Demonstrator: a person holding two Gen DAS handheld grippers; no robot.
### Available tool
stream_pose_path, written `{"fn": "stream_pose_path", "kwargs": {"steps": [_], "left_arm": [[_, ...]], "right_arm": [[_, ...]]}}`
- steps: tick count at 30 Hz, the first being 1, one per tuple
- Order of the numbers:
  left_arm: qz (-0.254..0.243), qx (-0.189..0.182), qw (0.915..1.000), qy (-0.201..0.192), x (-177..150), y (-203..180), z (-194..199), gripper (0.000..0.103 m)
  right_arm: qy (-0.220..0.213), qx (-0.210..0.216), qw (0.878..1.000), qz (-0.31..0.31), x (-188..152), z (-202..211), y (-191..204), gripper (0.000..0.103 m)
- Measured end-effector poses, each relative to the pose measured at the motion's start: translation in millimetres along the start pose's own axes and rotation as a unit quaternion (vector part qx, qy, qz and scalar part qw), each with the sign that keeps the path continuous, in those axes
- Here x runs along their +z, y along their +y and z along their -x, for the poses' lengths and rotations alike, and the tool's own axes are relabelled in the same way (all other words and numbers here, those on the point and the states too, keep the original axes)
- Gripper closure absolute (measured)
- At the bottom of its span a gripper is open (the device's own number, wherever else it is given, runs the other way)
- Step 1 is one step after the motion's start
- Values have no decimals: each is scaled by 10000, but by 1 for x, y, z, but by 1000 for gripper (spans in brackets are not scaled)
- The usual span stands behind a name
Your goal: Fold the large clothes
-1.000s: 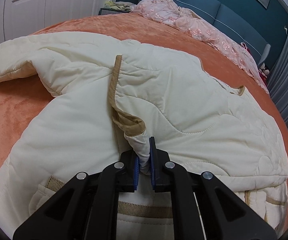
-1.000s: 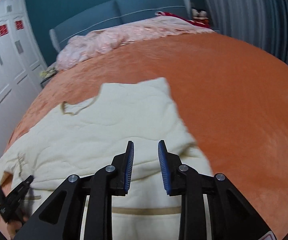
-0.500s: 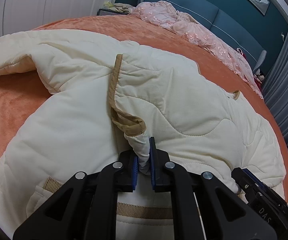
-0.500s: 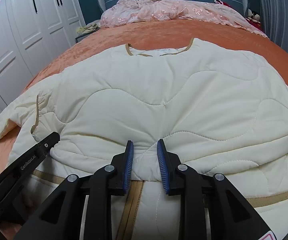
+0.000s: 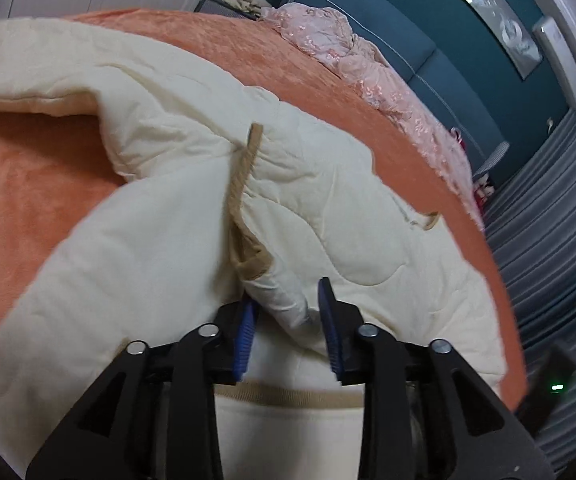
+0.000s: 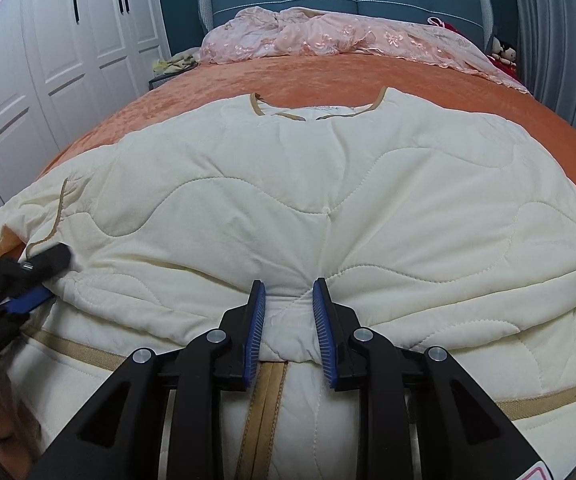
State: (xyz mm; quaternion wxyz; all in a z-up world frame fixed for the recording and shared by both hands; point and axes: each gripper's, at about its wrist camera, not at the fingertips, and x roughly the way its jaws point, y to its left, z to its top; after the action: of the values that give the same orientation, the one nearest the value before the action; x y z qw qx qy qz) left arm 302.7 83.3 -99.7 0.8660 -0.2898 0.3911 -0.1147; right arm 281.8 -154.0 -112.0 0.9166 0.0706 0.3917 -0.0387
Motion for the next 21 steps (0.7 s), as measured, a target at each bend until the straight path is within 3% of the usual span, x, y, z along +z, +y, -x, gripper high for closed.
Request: {"fn": "stream_pose_path", "kwargs": {"steps": [3,4,7,11,14,15,17,19,21], "left_arm": [[380,116,9973,-611,28,40,65,29],[422,272,9957,-784,42,56,82,26],[648,1099,9870,-975,95,123,115,24],[1485,2072,9605,-1115,148,226,140,24],[2193,2278,9405,-1245,165,287,148,24],[2321,2111,9400,-1338,167,299,148,24],[2189,2180,9393,-1494,174,304,145,25],[1913,2279,9441,-1421,181,296,137,43],[1725,2120,9549,-1162,196,288,126,88]], "right_arm": [[-6,-13,10000,7,0,0,1,80],[-5,-11,10000,7,-1,0,1,80],[-1,-18,10000,8,-1,0,1,80],[-12,-51,10000,38,-1,0,2,80],[-15,-40,10000,20,-1,0,3,80],[-19,-30,10000,11,-1,0,2,80],[-19,-37,10000,17,-2,0,2,80],[-19,-37,10000,16,-2,0,2,80],[-21,-35,10000,15,-2,0,2,80]]}}
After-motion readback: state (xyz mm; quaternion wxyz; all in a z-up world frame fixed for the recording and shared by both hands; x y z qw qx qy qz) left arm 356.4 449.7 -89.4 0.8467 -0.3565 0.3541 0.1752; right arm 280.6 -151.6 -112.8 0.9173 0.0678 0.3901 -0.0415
